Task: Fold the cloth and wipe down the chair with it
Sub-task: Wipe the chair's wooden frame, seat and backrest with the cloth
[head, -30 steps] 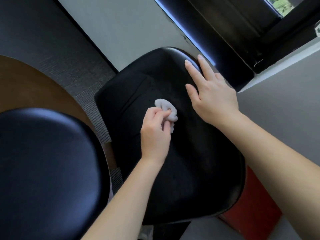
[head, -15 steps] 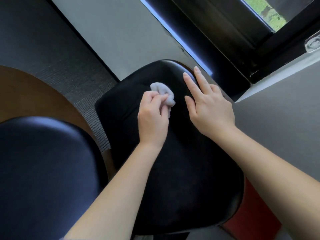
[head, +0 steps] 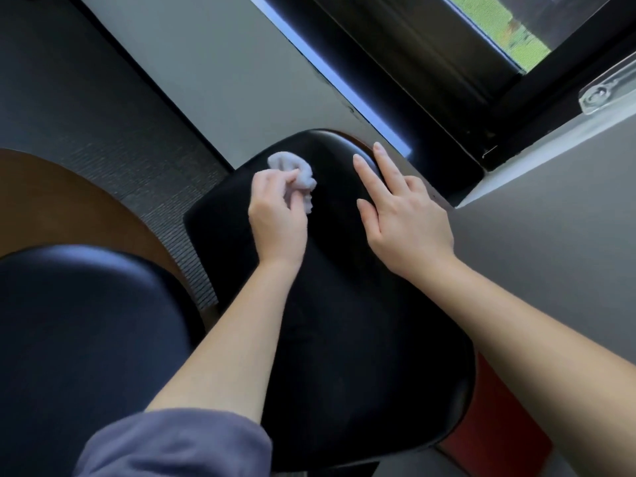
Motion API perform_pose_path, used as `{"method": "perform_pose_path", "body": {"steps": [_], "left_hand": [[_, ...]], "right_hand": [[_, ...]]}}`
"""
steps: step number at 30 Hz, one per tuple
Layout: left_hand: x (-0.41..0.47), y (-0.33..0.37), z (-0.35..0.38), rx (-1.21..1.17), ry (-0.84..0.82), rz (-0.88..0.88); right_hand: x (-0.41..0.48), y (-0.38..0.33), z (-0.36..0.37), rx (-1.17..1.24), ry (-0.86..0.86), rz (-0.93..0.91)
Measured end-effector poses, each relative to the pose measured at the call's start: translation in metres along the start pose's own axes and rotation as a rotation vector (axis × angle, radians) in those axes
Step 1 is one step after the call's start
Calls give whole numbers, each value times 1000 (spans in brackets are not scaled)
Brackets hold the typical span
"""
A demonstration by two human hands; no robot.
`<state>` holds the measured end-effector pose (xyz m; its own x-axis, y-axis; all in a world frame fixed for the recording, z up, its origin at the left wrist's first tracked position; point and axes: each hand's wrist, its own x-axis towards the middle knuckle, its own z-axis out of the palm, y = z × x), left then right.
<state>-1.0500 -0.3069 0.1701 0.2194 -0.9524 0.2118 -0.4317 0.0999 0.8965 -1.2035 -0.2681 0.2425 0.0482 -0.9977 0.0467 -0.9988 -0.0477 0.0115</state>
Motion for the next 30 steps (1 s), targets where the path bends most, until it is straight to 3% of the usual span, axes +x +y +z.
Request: {"method": "perform_pose_path", "body": {"steps": [4, 9, 13, 19, 22, 27, 30], "left_hand": [[9, -15, -13, 41, 38, -170], [24, -6, -3, 27, 22, -51], [24, -42, -17, 75, 40, -358], [46, 4, 5, 46, -67, 218], [50, -7, 5, 121, -83, 150], [57, -38, -14, 128, -26, -109], [57, -25, -15, 28, -76, 24]], "right_hand": [[1, -1, 0, -12, 3, -5], [0, 0, 0, -14, 4, -3], [0, 0, -1, -19, 6, -6], [0, 0, 0, -21, 9, -5], [1, 1, 1, -8, 6, -6], [-1, 0, 1, -26, 13, -8], [0, -1, 2, -35, 8, -5]]}}
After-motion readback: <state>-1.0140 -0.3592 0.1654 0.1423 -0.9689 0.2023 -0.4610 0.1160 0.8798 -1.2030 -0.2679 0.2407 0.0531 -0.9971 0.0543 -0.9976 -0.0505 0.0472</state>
